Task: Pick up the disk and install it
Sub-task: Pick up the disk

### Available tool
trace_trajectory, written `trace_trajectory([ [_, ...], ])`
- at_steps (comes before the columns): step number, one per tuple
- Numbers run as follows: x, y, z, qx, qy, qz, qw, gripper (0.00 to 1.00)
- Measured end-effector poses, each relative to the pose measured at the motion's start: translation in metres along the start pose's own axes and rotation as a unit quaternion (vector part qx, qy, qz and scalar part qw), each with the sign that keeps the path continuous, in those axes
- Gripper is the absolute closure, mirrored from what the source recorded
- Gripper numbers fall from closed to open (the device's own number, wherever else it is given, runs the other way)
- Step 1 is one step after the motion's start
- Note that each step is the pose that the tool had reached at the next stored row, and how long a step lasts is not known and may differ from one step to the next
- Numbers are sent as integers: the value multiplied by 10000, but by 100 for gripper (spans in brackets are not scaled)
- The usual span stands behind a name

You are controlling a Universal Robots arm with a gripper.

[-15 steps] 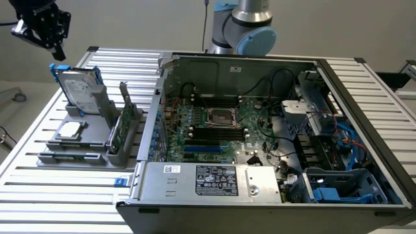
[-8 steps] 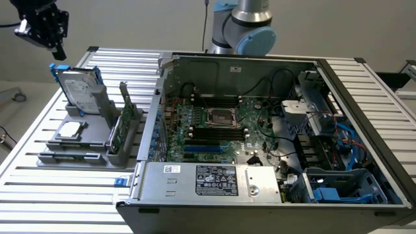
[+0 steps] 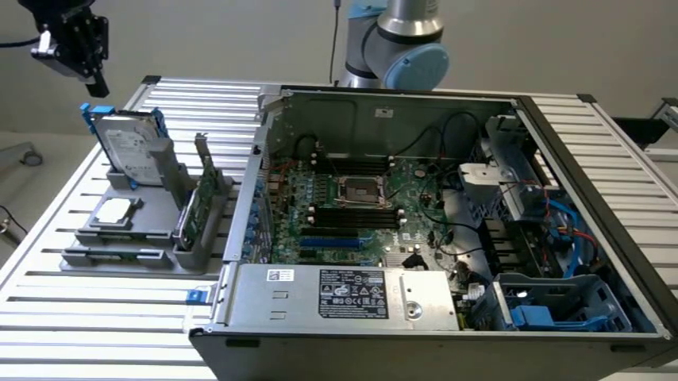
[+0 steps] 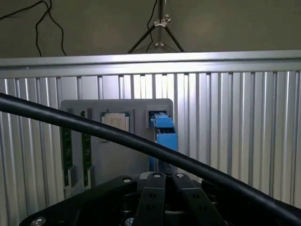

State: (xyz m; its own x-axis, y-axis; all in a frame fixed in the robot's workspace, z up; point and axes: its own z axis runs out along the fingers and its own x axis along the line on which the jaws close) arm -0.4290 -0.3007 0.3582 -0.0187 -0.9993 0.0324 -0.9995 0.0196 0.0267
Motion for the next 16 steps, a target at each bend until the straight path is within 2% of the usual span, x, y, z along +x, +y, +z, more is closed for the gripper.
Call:
trace_trajectory([
  [5, -3, 18, 0, 7, 5, -54, 10000, 88],
  [7, -3, 24, 0, 7, 6, -53, 10000, 77],
  [8, -4, 32, 1, 7, 6, -53, 10000, 77],
  [11, -3, 90, 24, 11, 5, -55, 10000, 58],
  [12, -3, 106, 41, 12, 6, -59, 10000, 58],
  [13, -4, 120, 61, 15, 5, -64, 10000, 53],
  [14, -4, 132, 79, 16, 6, -73, 10000, 53],
  [15, -4, 139, 97, 16, 6, -91, 10000, 46],
  [16, -4, 143, 115, 18, 7, -123, 9999, 46],
])
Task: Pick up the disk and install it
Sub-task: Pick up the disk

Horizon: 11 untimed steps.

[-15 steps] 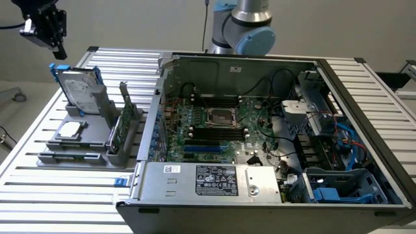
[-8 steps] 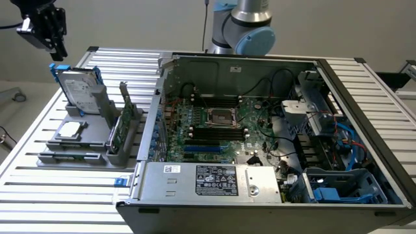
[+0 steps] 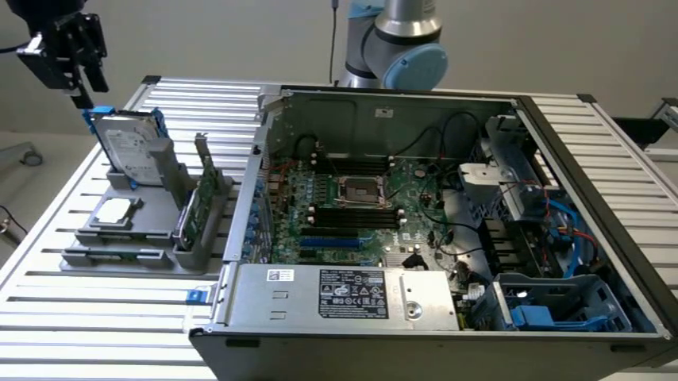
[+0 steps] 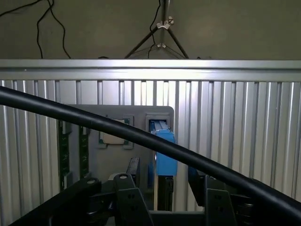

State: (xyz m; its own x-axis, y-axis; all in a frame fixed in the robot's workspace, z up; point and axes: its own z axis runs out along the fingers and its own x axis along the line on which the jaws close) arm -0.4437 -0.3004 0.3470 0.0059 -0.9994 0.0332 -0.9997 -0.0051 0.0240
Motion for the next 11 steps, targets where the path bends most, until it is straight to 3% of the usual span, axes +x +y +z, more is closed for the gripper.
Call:
trace_trajectory([
  [8, -5, 0, 134, 14, 12, -329, 9995, 46],
  [11, 1, 2, 176, 50, 13, -329, 9994, 46],
])
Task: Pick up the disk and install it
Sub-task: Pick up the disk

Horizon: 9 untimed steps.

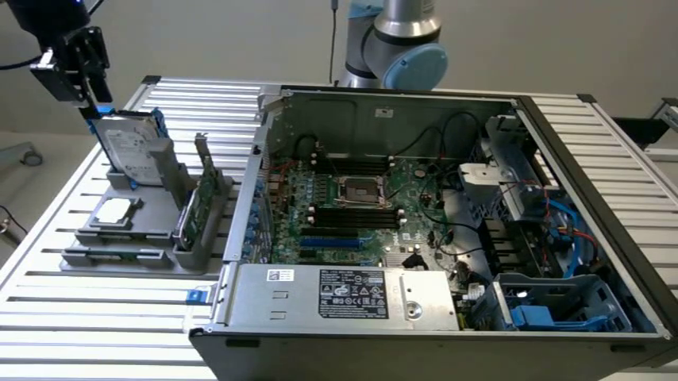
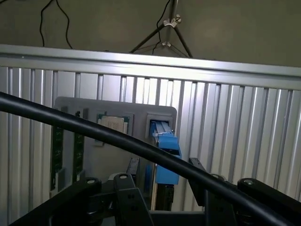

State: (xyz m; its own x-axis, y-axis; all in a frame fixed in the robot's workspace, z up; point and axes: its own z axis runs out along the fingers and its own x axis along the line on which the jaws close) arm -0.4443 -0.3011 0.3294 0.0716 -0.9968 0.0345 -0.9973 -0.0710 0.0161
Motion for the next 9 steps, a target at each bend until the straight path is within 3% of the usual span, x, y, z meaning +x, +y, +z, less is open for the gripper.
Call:
trace_trajectory([
  [4, 11, 4, 60, 60, 4, 2, 10000, 46],
  [9, 11, 10, 149, 101, 7, 3, 9999, 46],
])
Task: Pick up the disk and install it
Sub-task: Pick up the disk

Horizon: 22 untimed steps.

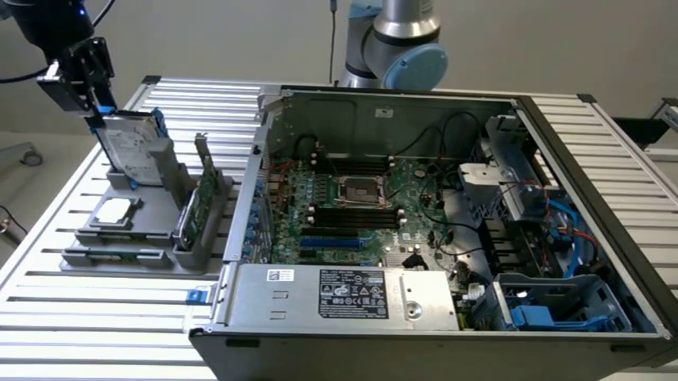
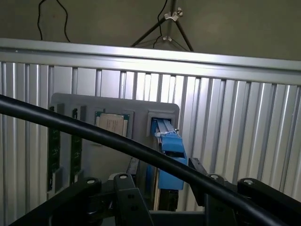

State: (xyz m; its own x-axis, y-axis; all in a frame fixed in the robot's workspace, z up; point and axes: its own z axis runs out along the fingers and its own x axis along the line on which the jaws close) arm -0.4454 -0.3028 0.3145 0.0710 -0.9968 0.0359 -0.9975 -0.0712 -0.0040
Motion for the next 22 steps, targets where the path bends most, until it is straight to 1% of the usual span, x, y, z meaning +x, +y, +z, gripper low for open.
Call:
trace_trajectory([
  [3, -2, 4, 55, 8, 0, 11, 10000, 46],
  [10, -7, 12, 173, 5, 2, 122, 9999, 46],
  [13, -10, 13, 193, 2, 2, 168, 9999, 46],
  [22, -12, 14, 211, 1, 2, 232, 9997, 46],
])
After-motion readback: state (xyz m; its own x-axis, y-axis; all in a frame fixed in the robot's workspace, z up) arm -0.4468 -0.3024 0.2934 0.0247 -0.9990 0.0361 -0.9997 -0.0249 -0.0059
